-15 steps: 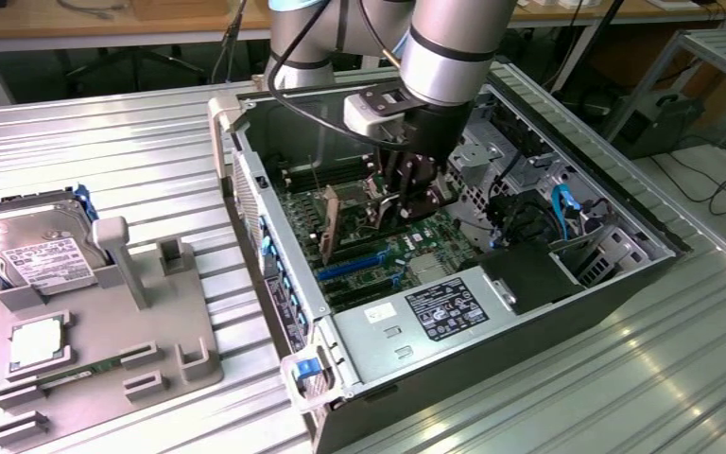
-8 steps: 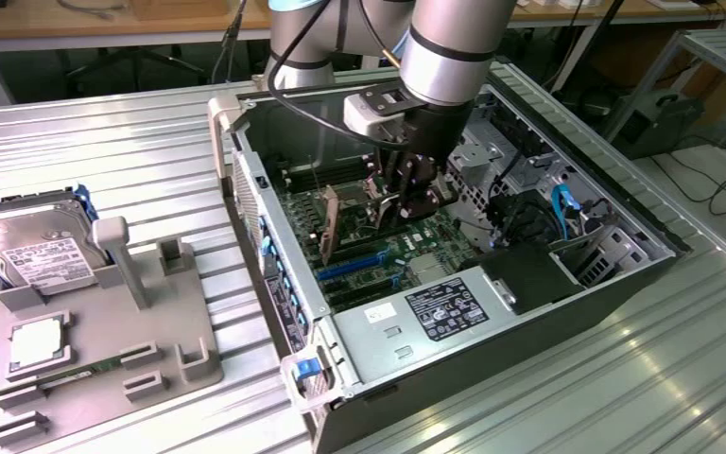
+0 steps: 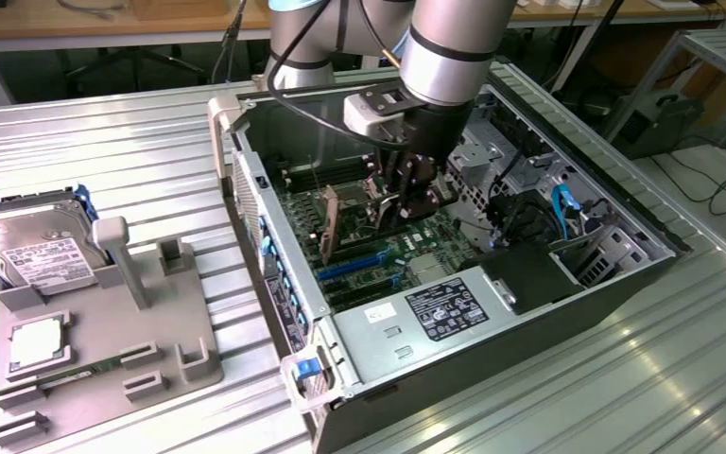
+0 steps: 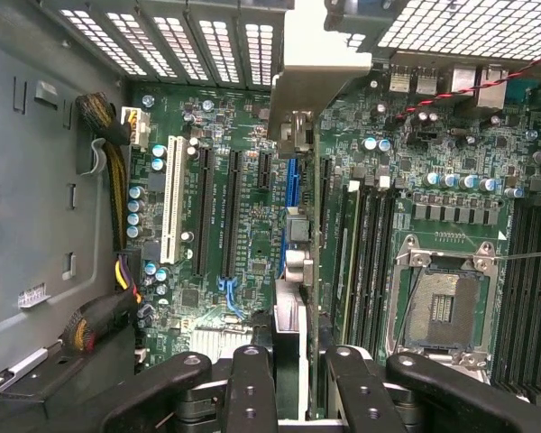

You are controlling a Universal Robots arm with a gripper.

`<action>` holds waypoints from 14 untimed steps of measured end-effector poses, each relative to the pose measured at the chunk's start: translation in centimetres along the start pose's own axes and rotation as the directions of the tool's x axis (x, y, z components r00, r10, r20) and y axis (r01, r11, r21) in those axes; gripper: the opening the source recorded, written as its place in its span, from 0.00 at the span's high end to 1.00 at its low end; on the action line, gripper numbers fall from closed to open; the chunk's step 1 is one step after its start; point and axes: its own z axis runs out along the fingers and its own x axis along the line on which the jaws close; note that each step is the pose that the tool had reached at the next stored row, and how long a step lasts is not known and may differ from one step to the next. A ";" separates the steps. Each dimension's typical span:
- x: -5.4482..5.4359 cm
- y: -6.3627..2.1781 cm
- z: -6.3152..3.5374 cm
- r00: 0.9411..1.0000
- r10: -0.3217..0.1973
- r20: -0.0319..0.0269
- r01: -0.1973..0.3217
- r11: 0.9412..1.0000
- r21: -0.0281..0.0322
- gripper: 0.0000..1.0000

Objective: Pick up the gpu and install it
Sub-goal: 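Insert the gpu into the slot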

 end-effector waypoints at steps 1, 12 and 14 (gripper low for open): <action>0.0 0.00 0.00 1.000 0.007 0.000 -0.007 1.000 0.000 0.73; -0.1 1.22 0.62 0.999 0.045 0.000 -0.045 0.999 0.001 0.73; -0.2 1.42 0.90 0.999 0.045 0.000 -0.045 0.999 0.002 0.73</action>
